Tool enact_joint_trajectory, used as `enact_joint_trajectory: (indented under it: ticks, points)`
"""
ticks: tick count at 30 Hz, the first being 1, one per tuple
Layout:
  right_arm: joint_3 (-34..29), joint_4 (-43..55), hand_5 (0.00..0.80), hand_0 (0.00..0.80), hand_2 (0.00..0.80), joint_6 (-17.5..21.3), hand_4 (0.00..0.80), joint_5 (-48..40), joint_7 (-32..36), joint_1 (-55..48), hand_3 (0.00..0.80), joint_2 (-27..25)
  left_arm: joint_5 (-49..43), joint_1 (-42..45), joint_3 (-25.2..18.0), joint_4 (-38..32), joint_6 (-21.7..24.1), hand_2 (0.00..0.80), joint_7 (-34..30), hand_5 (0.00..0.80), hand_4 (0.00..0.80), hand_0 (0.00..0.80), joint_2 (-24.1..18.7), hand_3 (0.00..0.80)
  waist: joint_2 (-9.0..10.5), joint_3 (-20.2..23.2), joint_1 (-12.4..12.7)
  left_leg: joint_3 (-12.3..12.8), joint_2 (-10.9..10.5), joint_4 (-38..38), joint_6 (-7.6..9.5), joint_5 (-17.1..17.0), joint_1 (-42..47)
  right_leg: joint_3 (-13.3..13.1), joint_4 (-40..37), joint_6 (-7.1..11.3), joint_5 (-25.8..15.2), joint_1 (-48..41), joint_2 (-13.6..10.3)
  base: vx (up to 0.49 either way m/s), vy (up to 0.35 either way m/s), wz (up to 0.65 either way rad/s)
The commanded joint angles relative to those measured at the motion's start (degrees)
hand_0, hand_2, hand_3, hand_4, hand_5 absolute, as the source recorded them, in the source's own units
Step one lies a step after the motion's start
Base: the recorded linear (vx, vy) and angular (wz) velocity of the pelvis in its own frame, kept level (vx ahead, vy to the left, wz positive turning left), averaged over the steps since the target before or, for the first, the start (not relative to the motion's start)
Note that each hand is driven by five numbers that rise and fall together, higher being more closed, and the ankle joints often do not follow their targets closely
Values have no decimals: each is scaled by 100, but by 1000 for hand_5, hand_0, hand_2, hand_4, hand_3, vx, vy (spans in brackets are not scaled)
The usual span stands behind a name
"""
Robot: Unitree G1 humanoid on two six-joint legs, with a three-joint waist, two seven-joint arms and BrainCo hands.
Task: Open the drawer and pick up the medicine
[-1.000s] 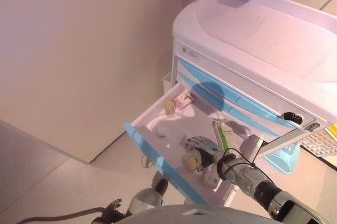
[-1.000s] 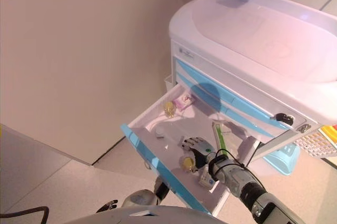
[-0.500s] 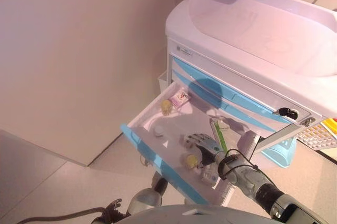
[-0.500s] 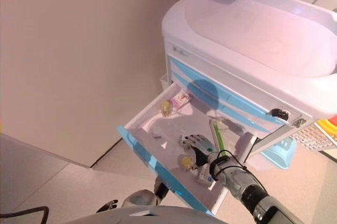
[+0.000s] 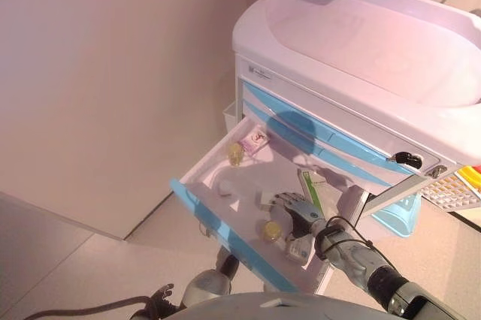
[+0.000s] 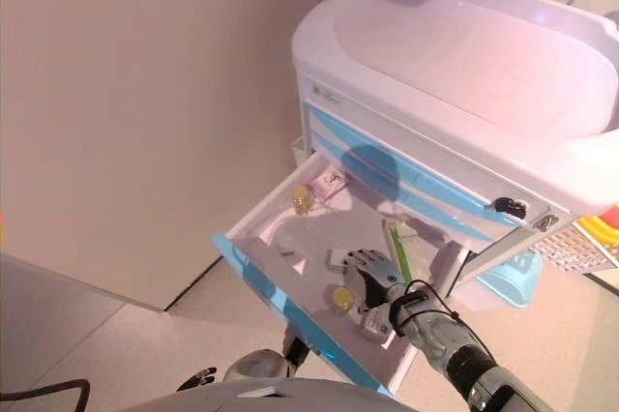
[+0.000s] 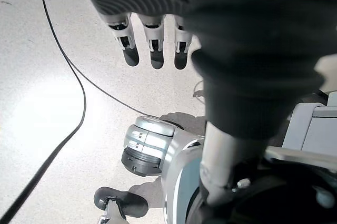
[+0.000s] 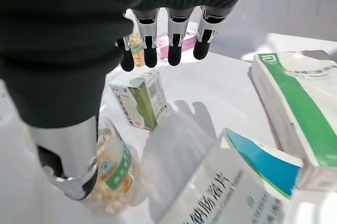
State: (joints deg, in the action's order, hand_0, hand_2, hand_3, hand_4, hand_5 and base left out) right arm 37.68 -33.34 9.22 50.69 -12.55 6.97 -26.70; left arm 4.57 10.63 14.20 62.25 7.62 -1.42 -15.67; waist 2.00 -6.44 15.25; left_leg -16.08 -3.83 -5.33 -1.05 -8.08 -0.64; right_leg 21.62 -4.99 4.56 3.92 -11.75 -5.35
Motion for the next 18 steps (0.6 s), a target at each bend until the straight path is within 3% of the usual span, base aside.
enact_joint_trajectory:
  ticks: [1,18]
  points:
    - [90,483,0,0,0,63,0,-106,209,106,0,-176,13,-355,130,259,92,0,3,0,0,0,112,0,113,60,56,406,-147,93,219,887,514,-578,452,141,-340,629,-231,0,0,0]
    - [177,402,0,0,0,155,0,-25,531,14,0,-177,-65,-365,68,262,98,0,-31,0,0,0,94,0,138,61,52,415,-150,75,216,872,516,-580,437,150,-357,635,-231,0,0,0]
